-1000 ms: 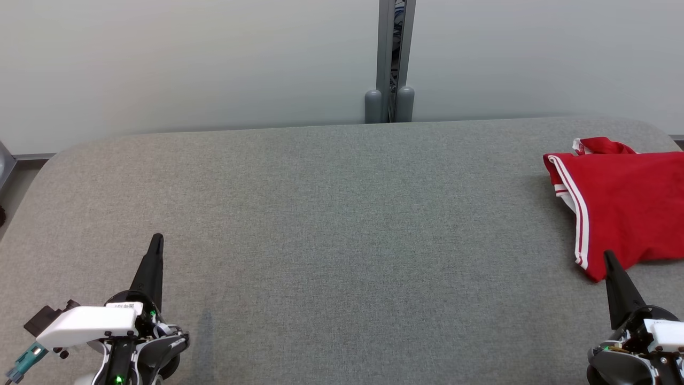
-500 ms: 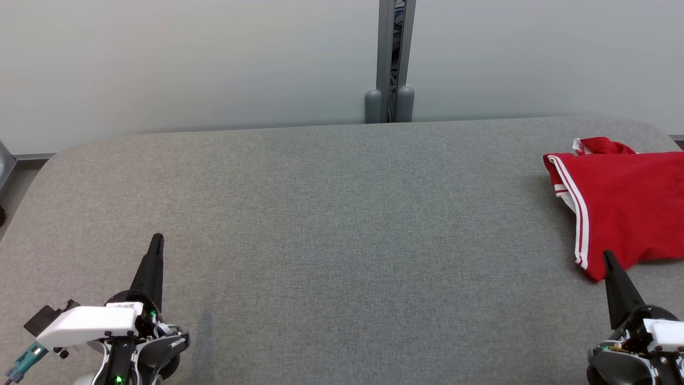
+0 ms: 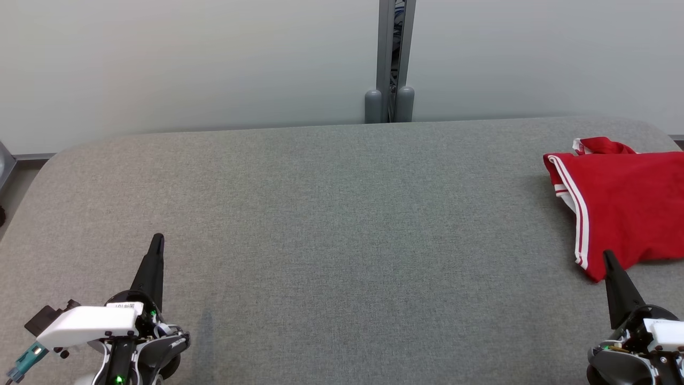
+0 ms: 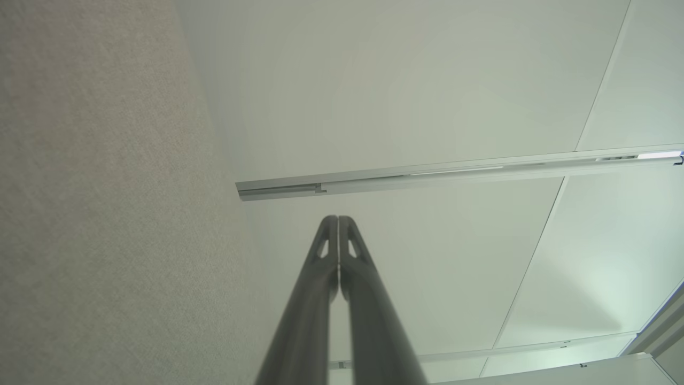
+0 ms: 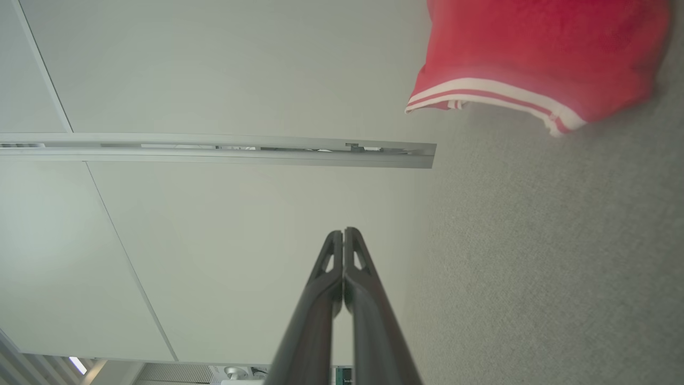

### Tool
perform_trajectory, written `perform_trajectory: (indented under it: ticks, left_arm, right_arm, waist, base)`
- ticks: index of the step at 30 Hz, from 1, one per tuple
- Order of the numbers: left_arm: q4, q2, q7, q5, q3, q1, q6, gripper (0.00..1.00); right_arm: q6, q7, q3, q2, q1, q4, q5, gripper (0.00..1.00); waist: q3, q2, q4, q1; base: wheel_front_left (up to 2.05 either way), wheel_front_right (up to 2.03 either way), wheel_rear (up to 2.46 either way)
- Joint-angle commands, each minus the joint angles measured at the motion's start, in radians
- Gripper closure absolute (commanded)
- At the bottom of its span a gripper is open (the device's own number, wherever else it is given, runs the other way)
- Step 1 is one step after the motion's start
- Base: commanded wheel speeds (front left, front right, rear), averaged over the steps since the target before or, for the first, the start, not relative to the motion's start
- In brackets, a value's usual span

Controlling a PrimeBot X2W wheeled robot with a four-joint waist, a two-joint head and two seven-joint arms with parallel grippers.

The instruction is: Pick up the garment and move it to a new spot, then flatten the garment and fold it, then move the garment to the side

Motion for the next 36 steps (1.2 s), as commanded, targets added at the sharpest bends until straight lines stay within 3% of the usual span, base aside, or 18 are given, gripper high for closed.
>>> perform_trajectory:
  ticks: [1, 36]
  left_arm:
    - [0.0, 0.003, 0.001, 0.003, 0.005, -0.019, -0.003, 1.0]
    - [0.0, -0.001, 0.007, 0.011, 0.011, -0.019, -0.002, 1.0]
  right_arm:
    - [0.0, -0.005, -0.001, -0.008, 0.012, -0.002, 0.005, 1.0]
    - [0.0, -0.023, 0.02, -0.025, 0.011, -0.005, 0.023, 1.0]
  waist:
    - [0.0, 0.0, 0.0, 0.0]
    - [0.0, 0.0, 0.0, 0.0]
  base:
    - [0.0, 0.0, 0.0]
    - [0.0, 0.0, 0.0]
